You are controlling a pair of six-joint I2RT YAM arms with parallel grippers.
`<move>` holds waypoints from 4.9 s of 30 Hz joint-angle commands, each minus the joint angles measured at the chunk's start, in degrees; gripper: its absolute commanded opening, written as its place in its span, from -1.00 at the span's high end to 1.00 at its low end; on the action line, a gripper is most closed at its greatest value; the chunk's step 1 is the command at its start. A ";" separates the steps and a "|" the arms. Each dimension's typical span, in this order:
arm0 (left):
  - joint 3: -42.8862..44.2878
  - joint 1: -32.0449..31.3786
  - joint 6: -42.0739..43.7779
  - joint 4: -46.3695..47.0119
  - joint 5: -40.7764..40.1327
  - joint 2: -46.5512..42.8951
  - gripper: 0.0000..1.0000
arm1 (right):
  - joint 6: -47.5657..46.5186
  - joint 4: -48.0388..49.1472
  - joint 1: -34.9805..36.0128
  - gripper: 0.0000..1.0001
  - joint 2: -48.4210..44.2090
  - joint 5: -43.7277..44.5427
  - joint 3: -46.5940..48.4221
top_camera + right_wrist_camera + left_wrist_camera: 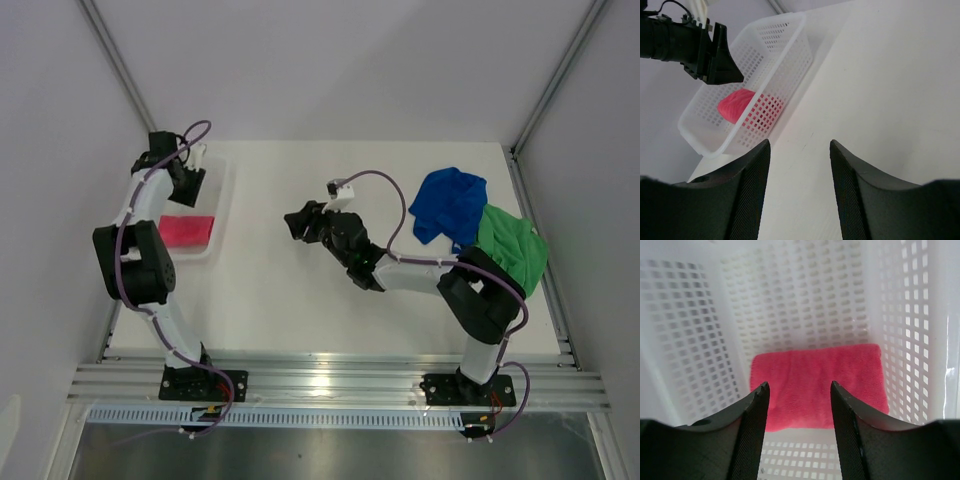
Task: Roll the towels
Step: Place the rolled towel into the container, then grab a towel with the right arm, then move the towel to the center of the board, then flatten the towel
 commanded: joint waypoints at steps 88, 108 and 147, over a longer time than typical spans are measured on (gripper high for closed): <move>-45.33 -40.08 -7.35 22.79 -11.04 -42.91 -0.99 | -32.26 -62.66 -27.53 1.00 -0.63 -13.61 34.07; -24.42 -25.03 -6.85 1.54 8.03 -52.85 -0.99 | -23.33 -68.72 -2.18 1.00 -46.34 -18.55 13.18; -37.52 -50.18 14.42 16.79 -21.56 -19.20 0.99 | 4.10 -32.88 -17.21 1.00 -38.98 -23.72 -33.25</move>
